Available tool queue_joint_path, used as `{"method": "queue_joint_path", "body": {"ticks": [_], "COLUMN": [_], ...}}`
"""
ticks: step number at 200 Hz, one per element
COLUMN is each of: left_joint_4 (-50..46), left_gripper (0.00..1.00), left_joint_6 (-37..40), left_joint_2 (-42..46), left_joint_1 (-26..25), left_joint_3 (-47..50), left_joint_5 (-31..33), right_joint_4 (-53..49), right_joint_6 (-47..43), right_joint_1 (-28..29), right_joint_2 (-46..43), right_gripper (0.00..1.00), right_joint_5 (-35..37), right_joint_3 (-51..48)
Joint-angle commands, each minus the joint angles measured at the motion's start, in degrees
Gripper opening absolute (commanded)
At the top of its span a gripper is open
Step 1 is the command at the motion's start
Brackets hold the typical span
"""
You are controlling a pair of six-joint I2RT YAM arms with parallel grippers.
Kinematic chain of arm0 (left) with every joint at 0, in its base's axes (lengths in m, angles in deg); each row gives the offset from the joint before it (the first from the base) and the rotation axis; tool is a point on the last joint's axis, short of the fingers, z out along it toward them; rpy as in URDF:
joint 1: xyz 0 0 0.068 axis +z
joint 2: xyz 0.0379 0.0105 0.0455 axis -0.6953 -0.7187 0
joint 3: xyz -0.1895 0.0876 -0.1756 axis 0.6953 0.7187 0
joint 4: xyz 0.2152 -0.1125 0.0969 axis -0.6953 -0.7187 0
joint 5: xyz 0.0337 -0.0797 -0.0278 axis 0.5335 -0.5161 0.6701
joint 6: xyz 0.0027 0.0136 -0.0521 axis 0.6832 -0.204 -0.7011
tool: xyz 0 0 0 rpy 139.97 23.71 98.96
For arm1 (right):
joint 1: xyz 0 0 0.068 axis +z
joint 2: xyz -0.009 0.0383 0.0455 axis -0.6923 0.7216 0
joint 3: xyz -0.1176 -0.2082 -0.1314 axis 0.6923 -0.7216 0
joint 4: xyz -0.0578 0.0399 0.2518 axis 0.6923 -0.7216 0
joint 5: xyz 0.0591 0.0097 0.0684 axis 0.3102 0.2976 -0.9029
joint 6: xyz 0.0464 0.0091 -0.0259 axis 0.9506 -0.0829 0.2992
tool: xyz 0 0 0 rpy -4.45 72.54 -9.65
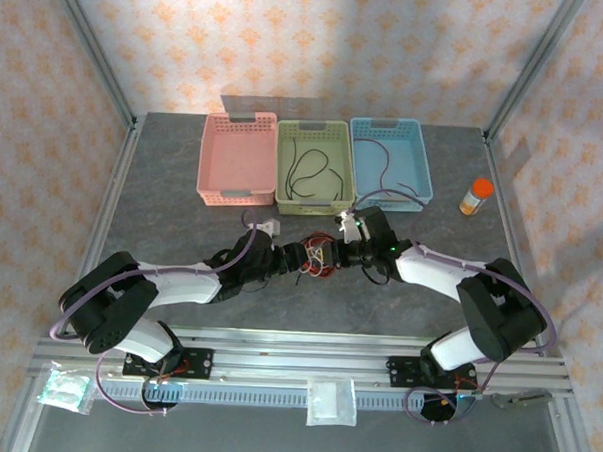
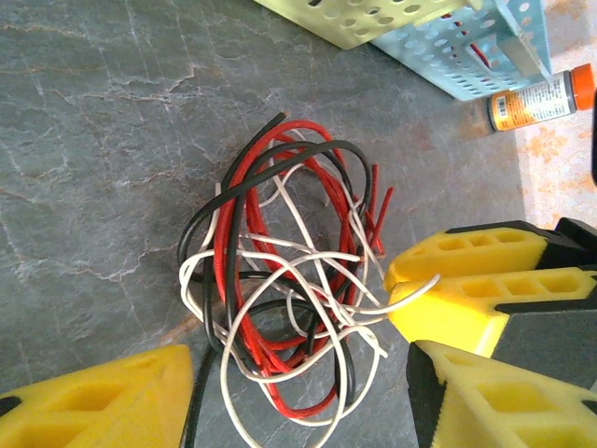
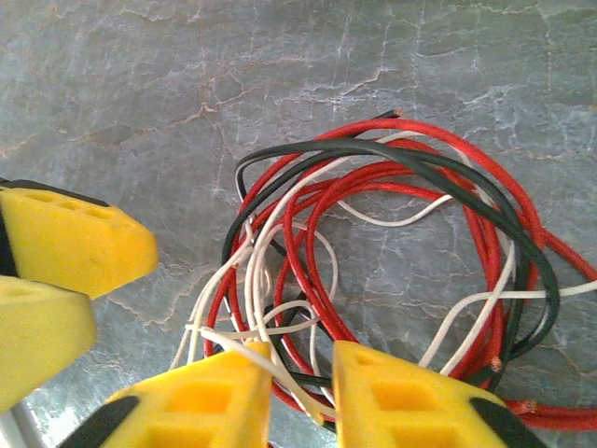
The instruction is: Untangle the cables
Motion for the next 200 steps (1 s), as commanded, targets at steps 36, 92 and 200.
{"method": "queue_joint_path", "body": {"ticks": [36,92,200], "left_joint_4": [-0.9,-5.1,-5.6], "left_gripper": [0.63,0.63,0.63], "left_joint_6": [2.2,5.3,5.9], "left_joint_2": [-2.4,-4.4,-11.0], "left_joint_1": [0.6,0.6,0.5], "left_joint_3": [-3.5,-8.1,-11.5], "left_joint_5": [0.3,1.6,1.0], "right_joint_4": [-0.3,-6.1,-13.8], "right_joint_6": [0.6,-0.5,-1.4], "right_joint_1": [0.4,0.5,0.7], "right_joint_2": [-3.6,-10.1,-16.5], "right_gripper": [0.06,0.00,0.00], "right_joint_5": [-1.1,0.8,1.8], "right_joint_3": [2.7,6.9,18.0]}}
